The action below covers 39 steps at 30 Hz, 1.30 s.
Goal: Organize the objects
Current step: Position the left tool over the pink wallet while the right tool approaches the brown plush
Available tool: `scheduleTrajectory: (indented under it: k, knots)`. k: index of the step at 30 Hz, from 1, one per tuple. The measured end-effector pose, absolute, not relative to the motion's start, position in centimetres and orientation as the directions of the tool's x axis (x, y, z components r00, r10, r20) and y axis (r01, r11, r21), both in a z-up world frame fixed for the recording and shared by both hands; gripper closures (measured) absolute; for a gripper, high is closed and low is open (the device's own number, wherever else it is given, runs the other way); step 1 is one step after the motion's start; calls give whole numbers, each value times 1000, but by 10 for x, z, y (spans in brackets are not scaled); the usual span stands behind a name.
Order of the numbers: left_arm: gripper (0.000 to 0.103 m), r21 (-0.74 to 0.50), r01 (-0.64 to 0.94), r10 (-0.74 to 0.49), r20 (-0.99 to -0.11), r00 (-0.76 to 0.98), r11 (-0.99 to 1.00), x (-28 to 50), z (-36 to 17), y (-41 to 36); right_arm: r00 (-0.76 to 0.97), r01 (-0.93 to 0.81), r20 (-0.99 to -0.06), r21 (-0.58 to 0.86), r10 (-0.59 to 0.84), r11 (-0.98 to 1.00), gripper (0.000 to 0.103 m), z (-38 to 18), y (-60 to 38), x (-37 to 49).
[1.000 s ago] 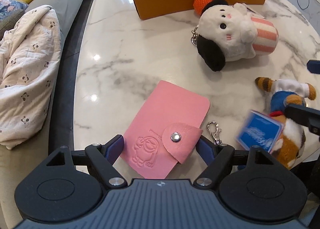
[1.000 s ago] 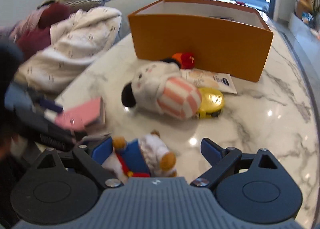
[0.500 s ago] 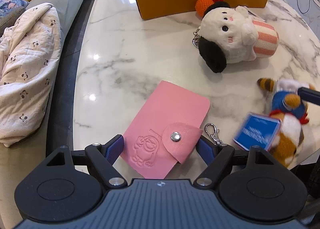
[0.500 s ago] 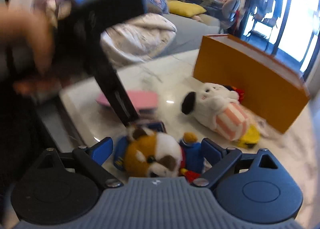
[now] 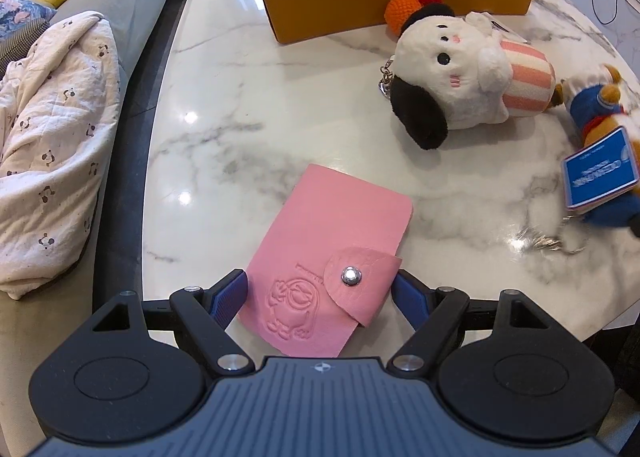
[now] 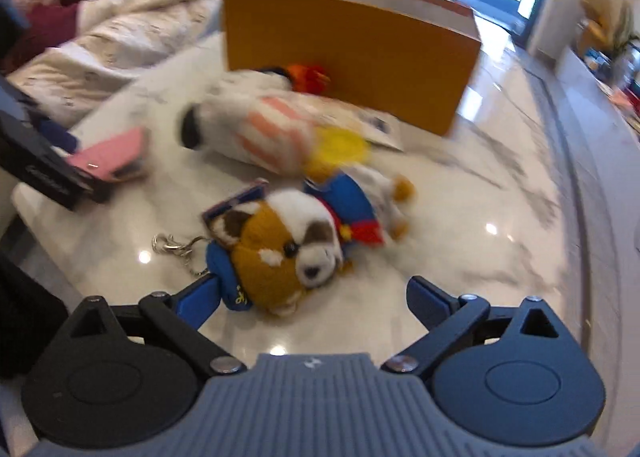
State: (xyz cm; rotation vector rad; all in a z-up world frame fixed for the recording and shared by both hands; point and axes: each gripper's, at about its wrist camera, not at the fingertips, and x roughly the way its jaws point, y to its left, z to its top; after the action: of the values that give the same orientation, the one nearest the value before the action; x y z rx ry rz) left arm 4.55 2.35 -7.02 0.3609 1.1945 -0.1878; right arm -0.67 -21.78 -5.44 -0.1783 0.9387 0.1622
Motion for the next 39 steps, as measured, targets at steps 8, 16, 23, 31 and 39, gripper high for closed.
scheduleTrajectory:
  k: [8,16,23,31,39]
  knots:
    - [11,127,320,3,-933,360,939,47,-67,24,585,-176,-755,238,296,955,4,-36,-253,-14]
    - [11,160,340,27,-931,364,927,45,-69,19,677,-32,-726,133,120,991,3,-50,-209,7]
    - [9,197,341,65,-930,362,919,47,-74,20,657,-48,-750,54,72,997,3,-63,-204,17]
    - [9,-4,229,-84,-937,338,973,55,-63,30,646,42,-760,120,65,992,3,-65,-225,18]
    - [9,20,273,-77,-937,342,962,57,-67,24,635,34,-770,112,64,993,3,-70,-222,21]
